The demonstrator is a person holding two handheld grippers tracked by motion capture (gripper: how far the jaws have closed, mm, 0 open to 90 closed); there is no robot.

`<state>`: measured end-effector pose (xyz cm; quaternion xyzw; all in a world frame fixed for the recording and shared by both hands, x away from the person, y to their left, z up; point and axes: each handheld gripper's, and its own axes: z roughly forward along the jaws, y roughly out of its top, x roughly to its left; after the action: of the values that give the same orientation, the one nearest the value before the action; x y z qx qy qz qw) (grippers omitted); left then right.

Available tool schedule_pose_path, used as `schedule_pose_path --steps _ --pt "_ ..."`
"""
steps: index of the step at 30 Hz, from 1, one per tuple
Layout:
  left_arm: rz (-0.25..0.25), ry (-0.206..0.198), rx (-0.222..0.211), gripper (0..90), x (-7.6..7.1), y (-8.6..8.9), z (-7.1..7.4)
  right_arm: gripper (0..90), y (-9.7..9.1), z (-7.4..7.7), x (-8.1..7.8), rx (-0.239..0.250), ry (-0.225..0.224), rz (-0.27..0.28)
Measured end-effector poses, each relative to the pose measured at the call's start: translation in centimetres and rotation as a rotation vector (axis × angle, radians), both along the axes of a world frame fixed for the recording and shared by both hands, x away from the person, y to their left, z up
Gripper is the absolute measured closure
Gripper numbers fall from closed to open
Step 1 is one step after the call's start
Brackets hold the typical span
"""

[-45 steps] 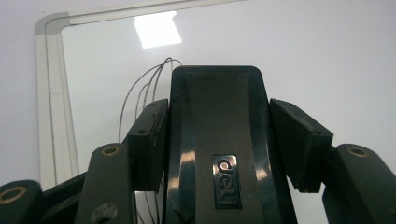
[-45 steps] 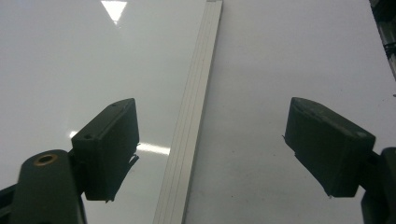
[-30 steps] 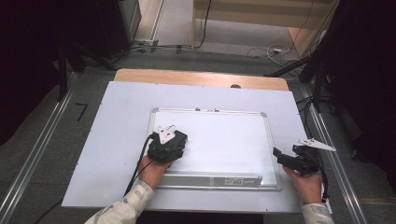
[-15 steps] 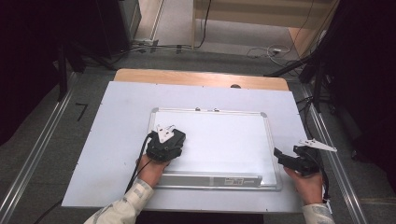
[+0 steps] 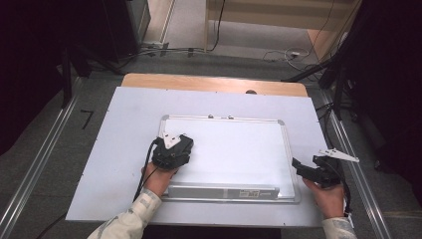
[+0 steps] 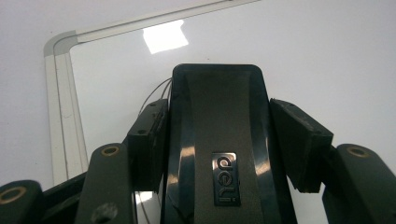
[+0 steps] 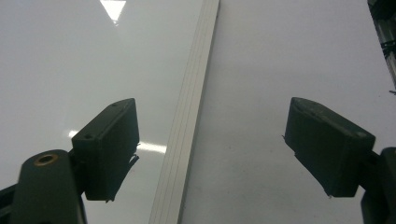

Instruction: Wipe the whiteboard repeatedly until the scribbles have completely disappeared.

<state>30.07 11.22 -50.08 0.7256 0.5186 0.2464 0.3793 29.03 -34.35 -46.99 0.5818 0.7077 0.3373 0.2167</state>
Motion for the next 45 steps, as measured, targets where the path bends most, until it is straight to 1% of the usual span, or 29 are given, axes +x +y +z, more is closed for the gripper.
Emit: schedule_pose_path --steps 2,9,19,20,21,24,25,27,30,31,34,38,43,45 --pt "-0.001 0.002 0.005 40.7 0.0 0.1 0.0 16.4 0.0 0.0 0.0 -0.001 0.0 0.0" --pt "0.016 0.004 -0.006 40.7 0.4 0.7 0.0 16.4 0.0 0.0 0.0 0.0 0.001 -0.002" --pt "0.038 0.011 -0.008 40.7 0.8 1.0 0.1 16.4 0.0 0.0 0.0 0.0 0.001 -0.002" --pt "0.043 0.008 -0.013 40.7 0.9 1.0 0.0 16.4 0.0 0.0 0.0 0.0 0.001 -0.003" --pt "0.045 0.01 -0.007 40.7 1.0 1.0 0.1 16.4 0.0 0.0 0.0 0.0 0.0 -0.002" --pt "0.057 0.008 -0.011 40.6 1.1 1.0 0.0 16.4 0.0 0.0 0.0 0.0 0.0 0.0" --pt "0.063 0.008 -0.014 40.7 1.3 1.0 0.0 16.4 0.1 0.0 0.0 0.0 0.0 0.0" --pt "0.066 0.011 -0.005 40.6 1.6 1.0 0.1 16.4 0.1 0.0 0.0 -0.002 0.001 -0.001" --pt "0.081 0.009 -0.015 40.6 2.1 1.0 0.0 16.4 0.1 0.0 0.0 -0.002 0.001 -0.001" --pt "0.081 0.009 -0.015 40.6 2.1 1.0 0.0 16.4 0.1 0.0 0.0 -0.002 0.001 -0.001" --pt "0.091 0.012 -0.01 40.6 2.8 1.1 0.1 16.4 0.0 0.0 0.0 0.001 0.001 -0.002" --pt "0.102 0.01 -0.015 40.5 3.2 1.1 0.1 16.4 0.0 0.0 0.0 0.003 0.001 -0.003" --pt "0.128 0.013 -0.008 40.5 4.0 1.3 0.1 16.4 0.0 0.0 0.0 0.001 0.0 0.0" --pt "0.131 0.014 -0.008 40.5 4.2 1.3 0.1 16.4 -0.1 0.0 0.0 0.002 0.001 -0.001"
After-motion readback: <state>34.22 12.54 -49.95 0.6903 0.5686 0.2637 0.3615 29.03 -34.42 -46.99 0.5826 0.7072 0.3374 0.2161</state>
